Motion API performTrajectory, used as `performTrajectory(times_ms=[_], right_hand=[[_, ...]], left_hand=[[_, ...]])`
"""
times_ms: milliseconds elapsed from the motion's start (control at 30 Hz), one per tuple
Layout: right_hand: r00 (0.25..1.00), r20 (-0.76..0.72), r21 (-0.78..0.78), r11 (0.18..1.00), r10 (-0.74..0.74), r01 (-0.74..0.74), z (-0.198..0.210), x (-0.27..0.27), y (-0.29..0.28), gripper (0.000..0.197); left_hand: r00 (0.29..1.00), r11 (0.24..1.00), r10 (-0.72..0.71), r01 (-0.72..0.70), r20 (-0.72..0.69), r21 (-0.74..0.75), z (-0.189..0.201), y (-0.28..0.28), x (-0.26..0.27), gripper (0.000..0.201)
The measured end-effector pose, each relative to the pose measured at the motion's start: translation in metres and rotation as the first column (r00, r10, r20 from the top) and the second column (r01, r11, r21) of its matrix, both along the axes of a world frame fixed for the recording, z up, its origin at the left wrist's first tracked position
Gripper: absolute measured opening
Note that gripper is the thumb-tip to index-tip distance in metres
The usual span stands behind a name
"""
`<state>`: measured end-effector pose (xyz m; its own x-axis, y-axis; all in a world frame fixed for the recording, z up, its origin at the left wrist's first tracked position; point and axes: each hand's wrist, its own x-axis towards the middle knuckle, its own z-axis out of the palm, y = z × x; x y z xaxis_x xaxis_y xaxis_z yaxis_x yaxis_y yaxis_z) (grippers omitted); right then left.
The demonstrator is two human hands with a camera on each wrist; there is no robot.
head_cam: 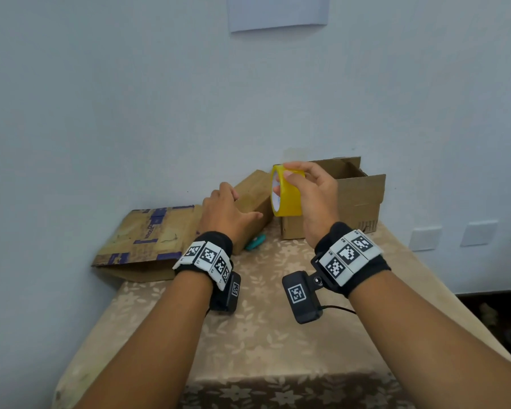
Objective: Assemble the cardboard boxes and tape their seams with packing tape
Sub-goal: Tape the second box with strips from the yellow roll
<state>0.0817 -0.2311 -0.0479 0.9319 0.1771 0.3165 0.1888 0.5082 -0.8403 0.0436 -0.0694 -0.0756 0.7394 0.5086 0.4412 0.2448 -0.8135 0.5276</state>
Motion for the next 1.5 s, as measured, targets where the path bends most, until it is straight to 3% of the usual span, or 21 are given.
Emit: performTrajectory(times_ms=[200, 433, 667, 900, 1133, 1300, 1433, 1500], right_hand=[[1.000, -0.003, -0.009, 1.000, 0.006, -0.006, -0.002, 0.000, -0.001, 0.012], [1.000, -0.009, -0.022, 1.000, -0.003, 0.003, -0.005, 0.002, 0.000, 0.016], [0.999, -0.040, -0.066, 0.998, 0.009, -0.012, -0.008, 0.003, 0.003, 0.013], [0.998, -0.065, -0.118, 0.993, 0.023, -0.031, -0.007, 0.001, 0.001, 0.016], [0.996, -0.051, -0.196, 0.978, 0.067, -0.075, -0.005, 0.000, -0.006, 0.020], [0.994, -0.030, -0.229, 0.968, 0.102, -0.106, -0.005, -0.001, -0.013, 0.029], [0.992, -0.029, -0.205, 0.971, 0.123, -0.127, -0.004, 0.000, -0.017, 0.034], [0.989, -0.038, -0.190, 0.971, 0.140, -0.145, -0.004, 0.000, -0.019, 0.038]], left_hand=[[0.997, 1.000, 0.000, 0.002, -0.075, 0.027, 0.003, 0.000, -0.003, 0.056], [0.963, 0.996, -0.018, -0.006, -0.268, -0.088, 0.021, 0.006, -0.007, 0.070], [0.972, 0.994, 0.013, -0.039, -0.234, -0.104, 0.020, 0.004, -0.008, 0.099], [0.971, 0.991, -0.058, 0.029, -0.234, -0.128, 0.022, -0.001, -0.007, 0.089], [0.991, 0.992, -0.063, 0.048, -0.120, -0.120, 0.038, -0.006, -0.010, 0.077], [0.968, 0.974, -0.163, 0.189, 0.192, -0.125, 0.054, -0.020, -0.010, 0.029], [0.933, 0.920, -0.263, 0.319, 0.246, -0.228, 0.062, -0.035, -0.012, 0.058], [0.923, 0.910, -0.298, 0.352, 0.245, -0.219, 0.063, -0.037, -0.012, 0.038]])
